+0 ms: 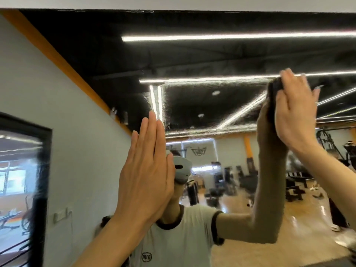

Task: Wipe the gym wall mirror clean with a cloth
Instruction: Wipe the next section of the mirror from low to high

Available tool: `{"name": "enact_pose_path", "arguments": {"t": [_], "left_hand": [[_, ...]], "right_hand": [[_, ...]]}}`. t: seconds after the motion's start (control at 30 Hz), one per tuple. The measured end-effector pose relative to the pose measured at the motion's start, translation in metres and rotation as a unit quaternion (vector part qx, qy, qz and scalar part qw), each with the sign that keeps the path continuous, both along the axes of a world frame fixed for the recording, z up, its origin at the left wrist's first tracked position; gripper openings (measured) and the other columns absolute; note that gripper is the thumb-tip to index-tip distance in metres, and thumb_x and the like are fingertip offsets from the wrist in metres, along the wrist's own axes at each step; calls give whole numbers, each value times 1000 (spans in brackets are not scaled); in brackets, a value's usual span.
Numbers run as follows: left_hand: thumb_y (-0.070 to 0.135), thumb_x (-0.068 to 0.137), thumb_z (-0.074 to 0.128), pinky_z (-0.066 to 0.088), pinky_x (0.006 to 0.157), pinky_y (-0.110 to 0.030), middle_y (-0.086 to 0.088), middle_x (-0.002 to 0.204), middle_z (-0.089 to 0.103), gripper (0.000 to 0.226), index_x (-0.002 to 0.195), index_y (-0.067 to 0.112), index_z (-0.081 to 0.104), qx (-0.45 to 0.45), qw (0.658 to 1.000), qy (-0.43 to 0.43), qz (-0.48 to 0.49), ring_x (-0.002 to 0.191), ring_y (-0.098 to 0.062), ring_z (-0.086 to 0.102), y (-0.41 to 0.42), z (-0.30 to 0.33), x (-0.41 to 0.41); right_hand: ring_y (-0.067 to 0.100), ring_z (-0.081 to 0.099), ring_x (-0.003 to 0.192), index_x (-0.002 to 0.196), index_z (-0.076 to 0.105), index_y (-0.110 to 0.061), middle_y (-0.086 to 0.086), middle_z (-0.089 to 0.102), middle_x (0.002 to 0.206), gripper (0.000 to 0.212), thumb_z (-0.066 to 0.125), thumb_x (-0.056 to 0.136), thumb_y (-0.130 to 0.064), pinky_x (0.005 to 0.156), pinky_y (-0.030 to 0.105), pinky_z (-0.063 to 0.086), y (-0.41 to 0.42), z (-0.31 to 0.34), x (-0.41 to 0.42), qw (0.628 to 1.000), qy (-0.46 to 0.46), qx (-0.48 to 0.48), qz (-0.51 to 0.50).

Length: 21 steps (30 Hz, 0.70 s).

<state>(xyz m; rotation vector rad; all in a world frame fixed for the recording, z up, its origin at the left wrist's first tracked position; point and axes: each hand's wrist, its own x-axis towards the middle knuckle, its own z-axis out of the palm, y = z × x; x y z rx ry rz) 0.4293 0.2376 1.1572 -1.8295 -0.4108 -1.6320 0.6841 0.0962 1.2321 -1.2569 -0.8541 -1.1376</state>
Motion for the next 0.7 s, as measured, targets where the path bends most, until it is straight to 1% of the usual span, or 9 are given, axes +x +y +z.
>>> {"name": "enact_pose_path", "arguments": {"t": [0.07,0.1,0.17,0.23,0.3,0.4,0.57,0.63,0.7], "left_hand": [[26,104,27,-2,125,-33,-14,169,7,62,159,0,14,-4,1000,3,5,157,-25,5,-1,-1,0],[27,104,26,-4,125,-32,-12,169,4,63,160,1,11,-8,1000,6,7,157,-23,2,-2,-1,0],[29,105,23,-7,125,-29,-10,170,0,63,161,4,7,-18,1000,7,2,157,-19,-3,-4,-3,1],[31,105,21,-10,124,-26,-9,170,-1,63,161,5,6,-25,1000,3,-7,156,-15,-6,-7,-3,5],[30,105,21,-11,124,-25,-9,170,0,63,161,5,7,-22,1000,3,-17,156,-15,-6,-13,-2,16],[26,105,25,-7,125,-28,-12,169,7,60,160,2,15,1,999,13,-33,156,-20,0,-24,0,42],[21,104,30,3,125,-35,-14,168,14,59,158,0,19,32,998,30,-36,156,-26,10,-37,-2,82],[18,103,32,4,125,-36,-16,167,16,59,158,-1,20,36,998,31,-31,155,-28,12,-40,-3,92],[17,103,33,3,125,-36,-16,167,16,59,157,-1,20,35,999,30,-23,155,-29,13,-42,-4,99]], "right_hand": [[31,20,152,150,40,-6,11,35,159,47,31,104,-13,123,54,3,5,1,-9,999,25,20,-5],[34,25,149,147,42,-4,13,38,157,47,33,101,-11,122,56,6,13,2,-26,1000,0,20,-6],[36,31,146,145,45,-4,15,43,153,48,36,97,-10,122,57,12,37,-2,-67,993,-114,-13,-5],[31,27,150,149,43,-7,12,39,158,49,38,101,-13,124,50,7,59,-10,-99,971,-231,-61,-13],[27,24,152,153,39,-9,10,34,161,51,30,104,-21,123,44,6,63,-12,-103,955,-283,-86,-28],[25,19,153,156,31,-7,11,27,164,55,23,105,-26,124,43,6,35,0,-53,964,-247,-89,-34],[26,13,154,157,26,-8,11,22,166,53,28,106,-23,126,48,3,-24,5,63,999,-30,-18,-38],[26,11,155,158,23,-6,12,21,166,52,28,108,-20,125,46,0,-25,2,66,999,20,7,-44],[28,15,154,155,28,-5,13,26,164,51,31,106,-18,125,48,4,-11,0,38,999,-8,18,-43]]}}
